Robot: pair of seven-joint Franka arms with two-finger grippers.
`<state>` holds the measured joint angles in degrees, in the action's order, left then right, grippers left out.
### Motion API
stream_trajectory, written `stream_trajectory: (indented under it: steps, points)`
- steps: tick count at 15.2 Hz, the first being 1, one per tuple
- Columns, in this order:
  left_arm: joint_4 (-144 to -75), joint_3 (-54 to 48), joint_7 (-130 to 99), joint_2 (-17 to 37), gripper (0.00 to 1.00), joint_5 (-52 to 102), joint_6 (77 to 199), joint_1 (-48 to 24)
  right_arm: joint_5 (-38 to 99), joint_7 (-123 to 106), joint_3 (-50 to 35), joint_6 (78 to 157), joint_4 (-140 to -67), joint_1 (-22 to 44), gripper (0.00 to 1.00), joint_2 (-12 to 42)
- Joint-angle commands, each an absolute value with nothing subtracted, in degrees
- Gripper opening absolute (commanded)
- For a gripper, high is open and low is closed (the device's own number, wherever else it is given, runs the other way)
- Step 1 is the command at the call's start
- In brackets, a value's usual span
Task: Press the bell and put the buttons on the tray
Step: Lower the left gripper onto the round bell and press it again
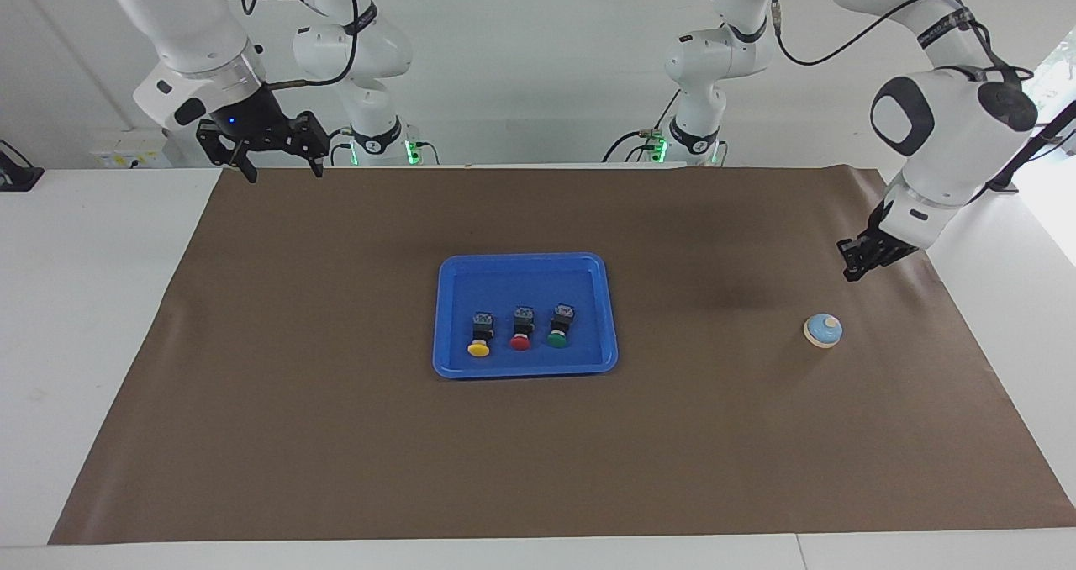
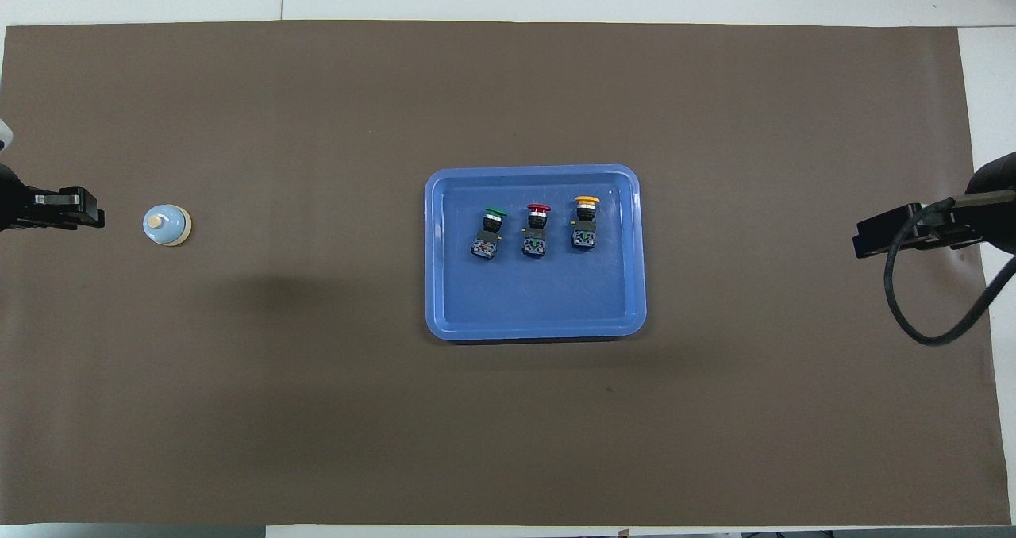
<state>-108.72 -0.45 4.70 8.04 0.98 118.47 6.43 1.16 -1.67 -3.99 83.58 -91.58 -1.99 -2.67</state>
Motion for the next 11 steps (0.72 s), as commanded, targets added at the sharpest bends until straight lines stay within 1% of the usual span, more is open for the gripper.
stream_trajectory:
  steps: [1,3,6,11]
  points:
    - [-114.68,-0.79,4.75,8.79,0.0,0.35,128.2,7.91,1.58,-3.16,-4.75,82.97,-91.67,-3.34,1.0,-2.81]
    - [-114.7,-0.79,4.75,12.03,0.0,0.26,130.6,7.91,1.58,-3.16,-4.75,82.97,-91.67,-3.34,1.0,-2.81]
    - [-115.05,-0.79,4.75,14.14,0.0,0.26,133.06,7.91,1.58,-3.16,-4.75,82.97,-91.67,-3.34,1.0,-2.81]
    - [-115.49,-0.79,4.83,15.64,0.0,0.26,134.91,8.0,1.58,-3.08,-4.75,82.97,-91.67,-3.34,1.0,-2.81]
